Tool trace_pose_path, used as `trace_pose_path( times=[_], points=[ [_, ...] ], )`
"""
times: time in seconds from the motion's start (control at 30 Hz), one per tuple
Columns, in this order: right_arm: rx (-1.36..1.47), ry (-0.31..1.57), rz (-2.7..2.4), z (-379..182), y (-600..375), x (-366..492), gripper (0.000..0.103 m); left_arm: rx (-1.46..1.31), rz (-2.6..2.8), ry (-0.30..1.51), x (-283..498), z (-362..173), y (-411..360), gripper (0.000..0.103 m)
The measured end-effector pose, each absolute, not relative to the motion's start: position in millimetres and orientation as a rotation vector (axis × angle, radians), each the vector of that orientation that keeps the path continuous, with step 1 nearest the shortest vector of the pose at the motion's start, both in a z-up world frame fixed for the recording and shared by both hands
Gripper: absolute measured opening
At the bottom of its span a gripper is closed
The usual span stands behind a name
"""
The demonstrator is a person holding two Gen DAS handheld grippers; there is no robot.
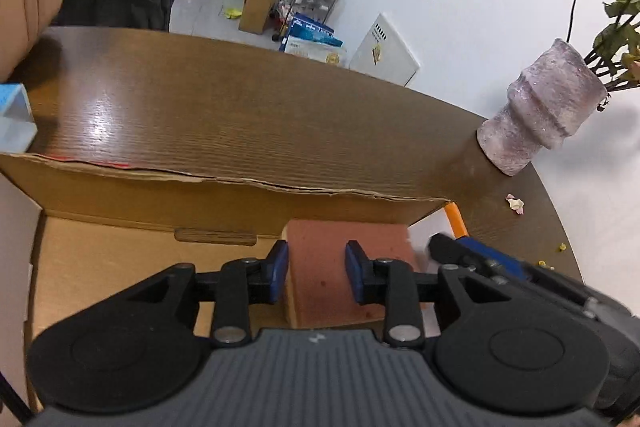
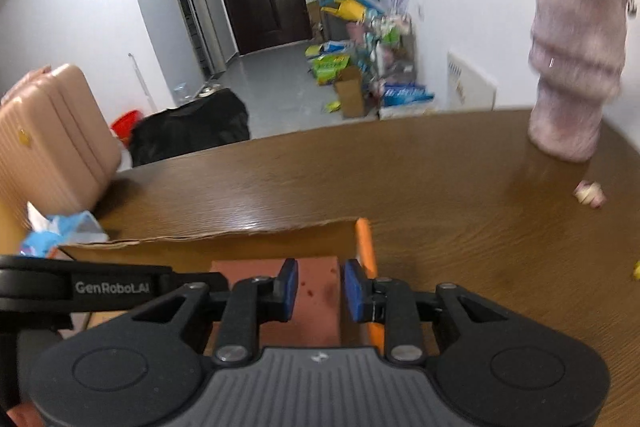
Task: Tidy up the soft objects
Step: 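Carry the sponge block into the cardboard box and open the left gripper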
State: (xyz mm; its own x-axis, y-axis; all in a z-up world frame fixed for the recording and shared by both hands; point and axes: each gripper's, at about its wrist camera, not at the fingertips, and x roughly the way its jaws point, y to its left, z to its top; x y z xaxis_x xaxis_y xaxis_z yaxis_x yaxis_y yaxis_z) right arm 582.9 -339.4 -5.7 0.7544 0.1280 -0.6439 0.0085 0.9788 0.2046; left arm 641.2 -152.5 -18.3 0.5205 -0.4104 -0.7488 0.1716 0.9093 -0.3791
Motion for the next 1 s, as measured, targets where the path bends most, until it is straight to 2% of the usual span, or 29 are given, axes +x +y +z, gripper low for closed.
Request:
trace_pose_path(
  times=[0.1, 0.2, 0.27, 0.37, 0.43, 0.47, 0.53, 0.57, 0.9, 1.0],
  points=[
    [0.214, 0.679, 0.068, 17, -348, 567, 0.026, -0.249, -0.332, 0.930, 624, 6, -142, 0.036],
    [0.193, 0.628, 0.061, 45, -360, 543, 0.033, -0.151, -0.305, 0.821, 590, 48, -122, 0.052],
    [0.171, 0.603, 0.055, 63, -367, 525, 0.036, -0.087, -0.276, 0.742, 560, 75, -104, 0.069],
    [0.123, 0.578, 0.054, 86, -376, 489, 0.044, 0.004, -0.238, 0.645, 512, 109, -74, 0.076],
    [0.087, 0.561, 0.063, 99, -378, 466, 0.065, 0.050, -0.166, 0.586, 482, 124, -58, 0.083],
    [0.067, 0.545, 0.061, 105, -378, 453, 0.070, 0.064, -0.132, 0.558, 468, 128, -51, 0.088],
    [0.023, 0.504, 0.054, 115, -376, 427, 0.088, 0.091, -0.078, 0.497, 441, 134, -41, 0.092],
    [0.004, 0.485, 0.052, 118, -374, 417, 0.091, 0.114, -0.067, 0.467, 427, 136, -37, 0.097],
    [0.013, 0.366, 0.115, 138, -346, 314, 0.093, 0.113, -0.049, 0.347, 325, 143, -3, 0.103],
    [0.004, 0.312, 0.138, 131, -335, 279, 0.099, 0.086, -0.046, 0.311, 288, 126, 4, 0.103]
  ],
)
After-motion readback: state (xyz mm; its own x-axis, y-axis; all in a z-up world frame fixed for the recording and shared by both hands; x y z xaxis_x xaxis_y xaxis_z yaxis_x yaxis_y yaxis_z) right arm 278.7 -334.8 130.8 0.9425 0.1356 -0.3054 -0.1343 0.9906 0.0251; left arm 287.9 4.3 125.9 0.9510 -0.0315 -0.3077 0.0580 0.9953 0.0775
